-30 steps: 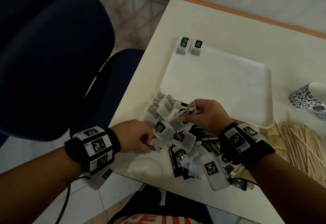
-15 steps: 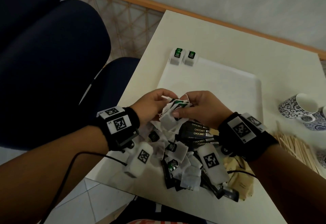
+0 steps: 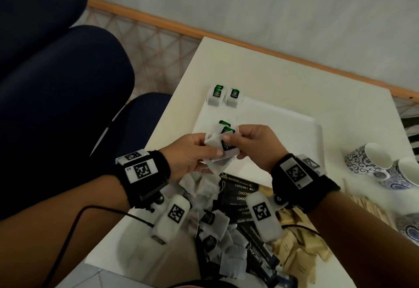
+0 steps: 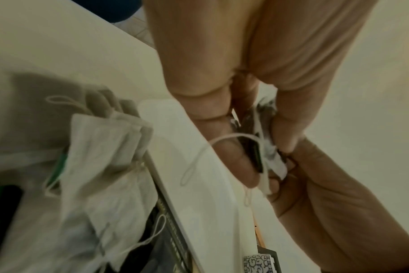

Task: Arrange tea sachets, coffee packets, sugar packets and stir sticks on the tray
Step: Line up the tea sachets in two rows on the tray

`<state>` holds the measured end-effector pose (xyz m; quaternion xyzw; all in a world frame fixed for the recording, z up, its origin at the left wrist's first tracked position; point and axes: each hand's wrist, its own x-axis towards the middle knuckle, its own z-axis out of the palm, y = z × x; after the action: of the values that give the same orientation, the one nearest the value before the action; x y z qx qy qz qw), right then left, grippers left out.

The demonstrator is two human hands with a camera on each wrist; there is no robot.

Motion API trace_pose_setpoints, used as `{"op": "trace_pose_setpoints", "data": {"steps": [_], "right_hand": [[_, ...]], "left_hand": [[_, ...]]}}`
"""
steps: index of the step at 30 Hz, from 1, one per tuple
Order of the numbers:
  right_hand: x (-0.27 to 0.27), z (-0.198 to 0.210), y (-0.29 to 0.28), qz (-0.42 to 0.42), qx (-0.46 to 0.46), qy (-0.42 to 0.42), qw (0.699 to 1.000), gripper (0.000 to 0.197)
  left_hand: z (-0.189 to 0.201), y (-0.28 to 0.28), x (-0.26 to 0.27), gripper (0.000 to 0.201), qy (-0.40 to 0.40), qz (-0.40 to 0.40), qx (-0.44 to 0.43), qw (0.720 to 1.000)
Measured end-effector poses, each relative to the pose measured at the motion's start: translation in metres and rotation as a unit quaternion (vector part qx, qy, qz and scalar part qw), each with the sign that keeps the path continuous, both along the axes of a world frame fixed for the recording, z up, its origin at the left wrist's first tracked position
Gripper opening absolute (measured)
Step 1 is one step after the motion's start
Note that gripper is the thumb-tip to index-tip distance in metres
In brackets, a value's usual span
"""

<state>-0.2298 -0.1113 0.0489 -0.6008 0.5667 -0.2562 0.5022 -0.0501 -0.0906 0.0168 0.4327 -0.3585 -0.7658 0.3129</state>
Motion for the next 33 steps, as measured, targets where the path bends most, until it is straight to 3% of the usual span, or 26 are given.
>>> {"op": "trace_pose_setpoints", "data": {"steps": [2, 5, 9, 12, 22, 25, 29, 33], "right_hand": [[-0.003, 0.004, -0.007, -0.002, -0.001, -0.011, 1.0, 0.023], [-0.008, 0.005, -0.018, -0.015, 0.005, -0.009, 1.0, 0.043], [-0.011, 0.001, -0.035, -0.03, 0.017, -0.028, 0.999, 0.024], [-0.008, -0.005, -0.049, -0.024, 0.022, -0.038, 0.999, 0.014], [-0.003, -0.025, -0.089, -0.002, 0.027, -0.025, 0.999, 0.024], [-0.006, -0.028, -0.098, -0.014, 0.032, -0.025, 0.999, 0.016], [-0.012, -0.03, -0.109, -0.037, 0.038, -0.03, 0.998, 0.003], [-0.021, -0.035, -0.125, -0.036, 0.014, -0.013, 0.999, 0.01]], "left_hand": [[-0.002, -0.01, -0.002, 0.047, -0.008, 0.019, -0.003, 1.0], [-0.002, -0.023, -0.004, 0.033, -0.001, 0.04, -0.005, 0.999], [-0.003, -0.039, -0.005, 0.042, -0.001, 0.032, -0.012, 0.999], [-0.01, -0.049, -0.004, 0.037, 0.019, 0.035, 0.004, 0.999], [-0.026, -0.085, 0.005, 0.039, 0.033, 0.059, 0.033, 0.997], [-0.027, -0.092, 0.008, 0.03, 0.048, 0.087, 0.047, 0.994], [-0.03, -0.098, 0.013, 0.044, 0.038, 0.118, 0.05, 0.991], [-0.037, -0.105, 0.018, 0.032, 0.022, 0.151, 0.056, 0.987]]}}
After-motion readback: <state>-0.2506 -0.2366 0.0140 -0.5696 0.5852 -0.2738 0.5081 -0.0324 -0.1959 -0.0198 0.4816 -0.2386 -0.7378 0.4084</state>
